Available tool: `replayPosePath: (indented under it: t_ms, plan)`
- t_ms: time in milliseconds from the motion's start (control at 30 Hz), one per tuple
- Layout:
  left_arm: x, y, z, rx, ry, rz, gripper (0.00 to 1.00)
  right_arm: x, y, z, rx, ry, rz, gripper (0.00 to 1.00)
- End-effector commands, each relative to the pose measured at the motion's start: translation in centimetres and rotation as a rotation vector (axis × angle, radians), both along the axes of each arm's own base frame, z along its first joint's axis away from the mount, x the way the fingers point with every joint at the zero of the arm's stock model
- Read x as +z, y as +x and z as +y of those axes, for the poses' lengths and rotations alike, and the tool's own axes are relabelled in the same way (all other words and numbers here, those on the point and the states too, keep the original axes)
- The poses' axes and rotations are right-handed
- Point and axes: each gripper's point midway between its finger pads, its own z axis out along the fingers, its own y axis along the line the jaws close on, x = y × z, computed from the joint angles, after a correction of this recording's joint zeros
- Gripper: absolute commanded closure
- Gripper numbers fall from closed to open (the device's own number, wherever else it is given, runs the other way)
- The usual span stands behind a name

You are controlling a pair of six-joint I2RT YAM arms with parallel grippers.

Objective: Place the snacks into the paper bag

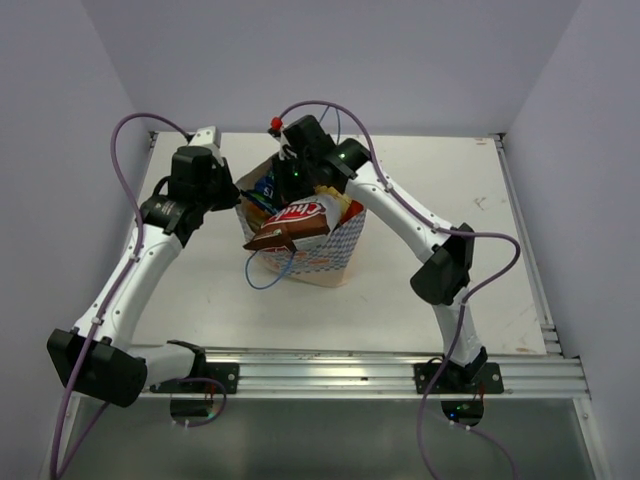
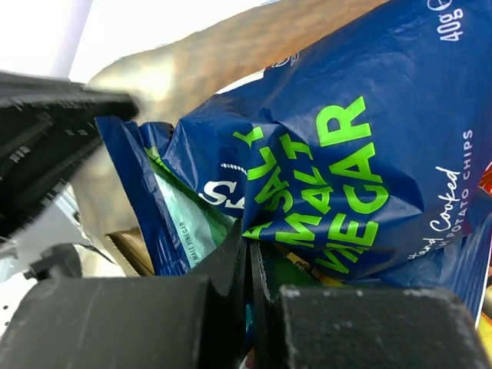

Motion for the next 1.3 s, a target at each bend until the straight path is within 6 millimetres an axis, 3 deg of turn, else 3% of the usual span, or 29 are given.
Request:
replayPosePath:
  t_ms: [0, 167, 233, 267, 300, 400, 433, 500, 533, 567, 600, 667, 700, 733, 800, 833, 867, 900, 933, 1033, 1067, 1133, 1200, 1233, 1267]
  plan:
    - [3.1, 0.9, 0.4, 0.026, -0.034, -0.124, 1.00, -2.6, -3.4, -3.4, 0.028, -0.176, 0.083, 1.00]
    - [4.1, 0.3, -0.1, 0.013, -0.076, -0.138, 1.00, -6.3, -3.0, -3.0, 0.052, -0.242, 0.069, 1.00]
    - [4.3, 0.1, -0.4, 0.009, -0.095, -0.138, 1.00, -6.6, -2.5, -2.7, 0.055, -0.243, 0.047, 0.98]
    - [4.5, 0.0, -0.4, 0.008, -0.102, -0.143, 1.00, -5.6, -1.6, -2.3, 0.044, -0.223, 0.009, 0.97]
    - [4.7, -0.2, -0.5, 0.005, -0.110, -0.145, 1.00, -4.9, -1.2, -1.9, 0.042, -0.207, -0.014, 0.88]
    - [5.3, -0.6, -0.5, 0.007, -0.123, -0.152, 1.00, -0.3, 0.8, -1.1, 0.025, -0.153, -0.146, 0.50]
    - [5.5, -0.8, -0.5, 0.005, -0.125, -0.151, 1.00, 3.2, 1.6, -1.1, 0.017, -0.114, -0.231, 0.47]
    - [5.8, -1.0, -0.6, -0.001, -0.133, -0.158, 1.00, 7.9, 2.1, -1.5, -0.010, -0.056, -0.344, 0.38]
    - [5.7, -1.1, -0.6, -0.004, -0.133, -0.155, 1.00, 11.8, 2.6, -2.1, -0.047, -0.004, -0.436, 0.32]
    - [5.7, -1.2, -0.7, -0.004, -0.132, -0.152, 1.00, 15.8, 1.8, -3.3, -0.068, 0.058, -0.504, 0.29]
    - [5.7, -1.3, -0.6, -0.004, -0.130, -0.153, 1.00, 18.4, 1.3, -4.2, -0.086, 0.102, -0.551, 0.22]
    - [5.3, -1.3, -0.6, -0.003, -0.127, -0.144, 1.00, 20.8, 0.3, -5.4, -0.101, 0.139, -0.595, 0.20]
    - [5.3, -1.4, -0.7, -0.005, -0.127, -0.142, 1.00, 22.9, -1.0, -7.0, -0.114, 0.166, -0.623, 0.20]
    - [5.1, -1.3, -0.7, -0.006, -0.126, -0.138, 1.00, 21.1, -1.4, -7.5, -0.115, 0.124, -0.581, 0.20]
    - [4.8, -1.2, -0.9, -0.011, -0.127, -0.132, 1.00, 21.4, -3.3, -9.6, -0.128, 0.124, -0.560, 0.19]
    - [4.8, -1.2, -0.9, -0.015, -0.126, -0.129, 1.00, 18.7, -3.8, -9.9, -0.132, 0.087, -0.498, 0.19]
    - [4.4, -1.1, -1.0, -0.017, -0.122, -0.121, 1.00, 18.1, -4.3, -10.3, -0.140, 0.089, -0.481, 0.21]
    - [4.4, -1.1, -1.0, -0.020, -0.118, -0.118, 1.00, 19.5, -6.0, -12.0, -0.155, 0.134, -0.498, 0.30]
    - [4.2, -1.1, -1.1, -0.022, -0.116, -0.114, 1.00, 17.1, -6.2, -12.2, -0.172, 0.112, -0.450, 0.37]
    - [3.7, -1.1, -1.1, -0.020, -0.111, -0.100, 1.00, 15.8, -8.0, -15.3, -0.233, 0.090, -0.426, 0.57]
    - [3.5, -1.1, -1.2, -0.024, -0.111, -0.095, 1.00, 15.3, -8.5, -16.0, -0.238, 0.076, -0.416, 0.69]
    - [3.4, -1.1, -1.5, -0.031, -0.115, -0.089, 1.00, 13.4, -9.9, -17.2, -0.246, 0.049, -0.363, 0.76]
    - [3.2, -1.3, -1.6, -0.030, -0.112, -0.079, 1.00, 12.0, -10.4, -17.8, -0.267, 0.038, -0.332, 0.78]
    - [3.3, -1.4, -1.6, -0.028, -0.110, -0.076, 1.00, 10.3, -10.5, -18.2, -0.291, 0.015, -0.301, 0.77]
    - [3.3, -1.5, -1.5, -0.025, -0.108, -0.075, 1.00, 10.1, -10.6, -18.7, -0.309, 0.016, -0.308, 0.69]
